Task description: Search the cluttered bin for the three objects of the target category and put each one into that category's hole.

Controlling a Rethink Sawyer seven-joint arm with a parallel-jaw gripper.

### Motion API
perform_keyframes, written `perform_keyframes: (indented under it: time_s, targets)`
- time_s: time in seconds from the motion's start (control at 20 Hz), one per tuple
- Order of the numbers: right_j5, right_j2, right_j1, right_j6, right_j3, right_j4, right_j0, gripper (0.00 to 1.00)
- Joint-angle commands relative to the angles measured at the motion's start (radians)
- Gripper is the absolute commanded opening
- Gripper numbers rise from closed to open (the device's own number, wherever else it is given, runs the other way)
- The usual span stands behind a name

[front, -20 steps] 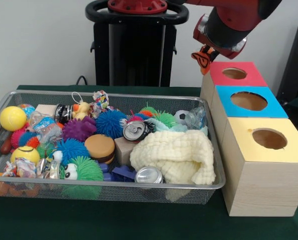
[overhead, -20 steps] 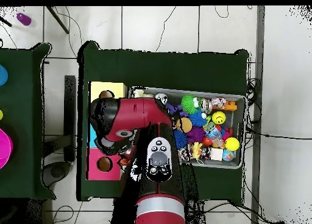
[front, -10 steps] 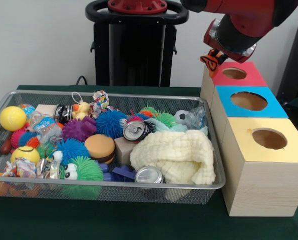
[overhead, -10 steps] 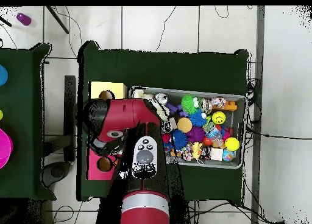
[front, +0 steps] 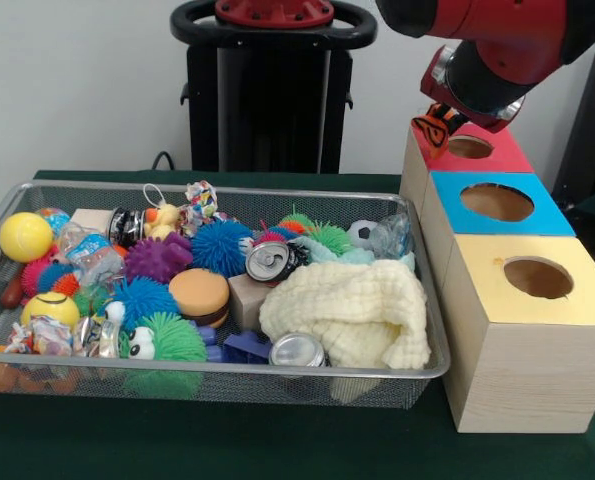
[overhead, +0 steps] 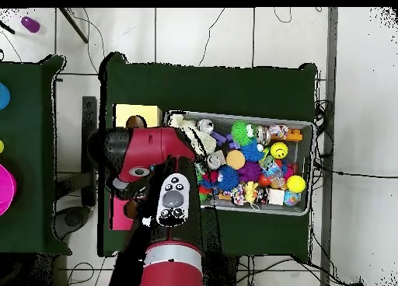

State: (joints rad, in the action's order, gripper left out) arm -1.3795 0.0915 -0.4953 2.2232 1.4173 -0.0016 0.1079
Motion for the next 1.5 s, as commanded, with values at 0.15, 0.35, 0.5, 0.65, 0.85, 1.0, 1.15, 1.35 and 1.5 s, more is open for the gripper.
perform_keyframes:
  time_s: [0.15, 0.35, 0.5, 0.65, 0.85, 1.0, 1.15, 1.35, 1.5]
  targets:
    - [0.014, 0.017, 0.053, 0.324, -0.016, 0.093, 0.019, 0.00]
    - [0.012, 0.029, 0.059, 0.333, -0.015, 0.115, 0.037, 0.00]
    - [0.012, 0.033, 0.060, 0.342, -0.007, 0.137, 0.043, 0.00]
    - [0.014, 0.034, 0.063, 0.351, 0.000, 0.162, 0.047, 0.00]
    - [0.058, 0.034, 0.051, 0.392, 0.057, 0.239, 0.060, 0.00]
    - [0.091, 0.036, 0.045, 0.419, 0.092, 0.294, 0.071, 0.00]
    - [0.128, 0.040, 0.034, 0.423, 0.136, 0.330, 0.083, 0.00]
    - [0.180, 0.059, 0.010, 0.401, 0.205, 0.341, 0.098, 0.00]
    - [0.272, 0.059, -0.008, 0.349, 0.273, 0.341, 0.104, 0.00]
